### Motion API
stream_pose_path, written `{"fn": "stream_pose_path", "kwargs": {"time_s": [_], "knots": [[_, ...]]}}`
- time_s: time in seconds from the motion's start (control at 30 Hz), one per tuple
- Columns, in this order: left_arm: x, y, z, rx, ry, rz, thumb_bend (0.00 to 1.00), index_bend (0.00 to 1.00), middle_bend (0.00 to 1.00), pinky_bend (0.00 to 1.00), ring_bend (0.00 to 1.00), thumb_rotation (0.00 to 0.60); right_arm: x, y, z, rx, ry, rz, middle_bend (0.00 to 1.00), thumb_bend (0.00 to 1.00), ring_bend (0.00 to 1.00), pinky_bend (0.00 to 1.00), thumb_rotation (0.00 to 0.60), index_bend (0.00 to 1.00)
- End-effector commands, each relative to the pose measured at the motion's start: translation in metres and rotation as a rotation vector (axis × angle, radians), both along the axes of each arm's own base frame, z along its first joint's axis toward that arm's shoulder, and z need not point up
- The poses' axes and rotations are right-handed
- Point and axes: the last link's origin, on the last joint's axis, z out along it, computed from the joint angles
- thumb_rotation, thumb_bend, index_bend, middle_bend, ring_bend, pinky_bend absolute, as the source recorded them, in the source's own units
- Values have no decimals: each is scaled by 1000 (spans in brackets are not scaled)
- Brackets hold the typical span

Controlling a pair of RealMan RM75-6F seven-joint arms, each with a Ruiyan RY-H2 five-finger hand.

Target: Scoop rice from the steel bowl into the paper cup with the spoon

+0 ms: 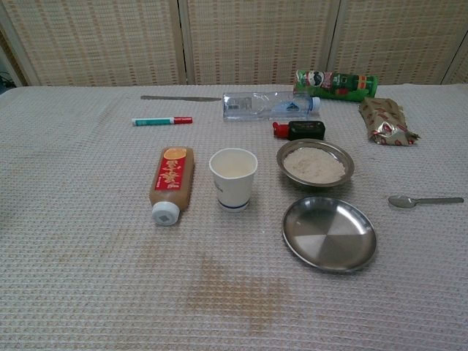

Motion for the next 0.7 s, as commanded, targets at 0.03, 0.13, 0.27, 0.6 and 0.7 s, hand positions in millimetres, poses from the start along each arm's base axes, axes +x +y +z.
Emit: {"fn": "stream_pose_path", "kwargs": {"time_s": [0.03,0.13,0.27,0.6,0.7], "knots": [[1,-1,-1,4,14,-4,427,0,0,210,0,600,3,-7,-4,8,-12,22,27,328,0,0,600,280],[1,-2,-3,-3,19,-1,429,0,0,210,0,600,8,-24,-9,14,-24,55,28,328,0,0,600,393],[0,-1,-3,-4,22,5,429,0,0,210,0,600,7,-53,-24,71,17,64,28,328,0,0,600,471],[-1,-1,-5,-14,32,16,430,0,0,210,0,600,-3,-96,-50,145,48,-4,28,328,0,0,600,475],[-1,0,-5,-18,32,18,430,0,0,210,0,600,-6,-99,-53,155,54,-17,28,328,0,0,600,480]]}}
